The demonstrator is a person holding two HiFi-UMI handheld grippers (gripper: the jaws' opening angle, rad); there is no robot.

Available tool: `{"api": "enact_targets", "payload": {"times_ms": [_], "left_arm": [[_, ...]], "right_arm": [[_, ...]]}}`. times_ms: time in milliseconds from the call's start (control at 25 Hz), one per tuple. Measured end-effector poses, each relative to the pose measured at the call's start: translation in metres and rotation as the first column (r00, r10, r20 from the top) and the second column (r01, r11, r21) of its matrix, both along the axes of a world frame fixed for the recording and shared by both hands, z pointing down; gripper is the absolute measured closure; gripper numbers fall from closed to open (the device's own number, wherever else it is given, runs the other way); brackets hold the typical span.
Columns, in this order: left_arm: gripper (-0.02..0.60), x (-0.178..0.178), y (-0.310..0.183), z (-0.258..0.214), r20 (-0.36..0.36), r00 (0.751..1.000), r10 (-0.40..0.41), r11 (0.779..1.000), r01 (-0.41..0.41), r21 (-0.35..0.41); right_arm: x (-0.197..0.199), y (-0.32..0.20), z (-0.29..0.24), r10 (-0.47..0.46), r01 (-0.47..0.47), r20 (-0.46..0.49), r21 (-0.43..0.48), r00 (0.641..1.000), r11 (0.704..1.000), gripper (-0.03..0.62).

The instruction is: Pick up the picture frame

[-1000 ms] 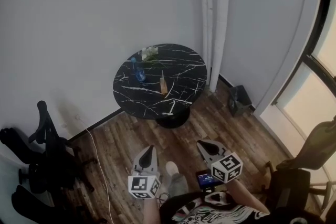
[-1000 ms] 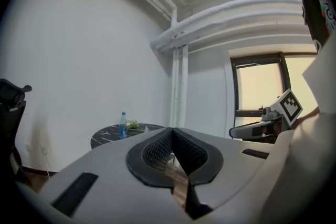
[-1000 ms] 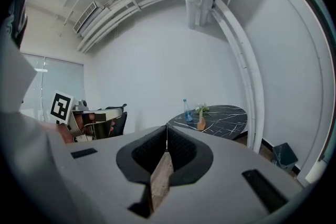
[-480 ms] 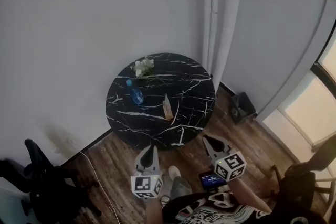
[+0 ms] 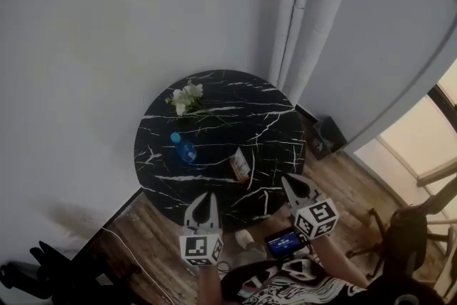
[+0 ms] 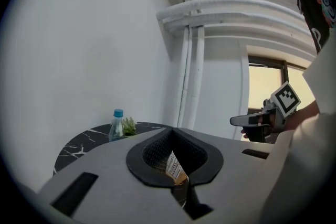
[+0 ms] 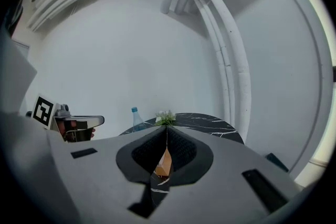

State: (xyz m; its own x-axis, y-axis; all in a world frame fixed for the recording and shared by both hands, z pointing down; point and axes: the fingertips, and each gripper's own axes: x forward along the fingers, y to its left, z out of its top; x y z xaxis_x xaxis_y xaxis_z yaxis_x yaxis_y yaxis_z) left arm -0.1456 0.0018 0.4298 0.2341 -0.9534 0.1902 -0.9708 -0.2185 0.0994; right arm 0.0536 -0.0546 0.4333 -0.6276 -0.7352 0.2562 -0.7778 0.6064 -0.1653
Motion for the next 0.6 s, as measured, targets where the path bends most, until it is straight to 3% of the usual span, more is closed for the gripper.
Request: {"api": "enact_targets", "payload": {"times_ms": [200, 600], "left_arm": [[0.568, -0.011, -0.028, 0.010, -0.005, 0.998, 0.062, 0.998, -0.062, 0.007], [0.568, -0.015, -0.044, 0.021, -0.010, 0.996, 0.090, 0.996, -0.090, 0.004]], "right_arm": [[-0.015, -0.007, 0.013, 0.044, -0.044, -0.031, -0.007, 0.999, 0.999, 0.576], [-0.015, -0.005, 0.022, 0.095, -0.094, -0.072, 0.014, 0.993, 0.995, 0.576]]}}
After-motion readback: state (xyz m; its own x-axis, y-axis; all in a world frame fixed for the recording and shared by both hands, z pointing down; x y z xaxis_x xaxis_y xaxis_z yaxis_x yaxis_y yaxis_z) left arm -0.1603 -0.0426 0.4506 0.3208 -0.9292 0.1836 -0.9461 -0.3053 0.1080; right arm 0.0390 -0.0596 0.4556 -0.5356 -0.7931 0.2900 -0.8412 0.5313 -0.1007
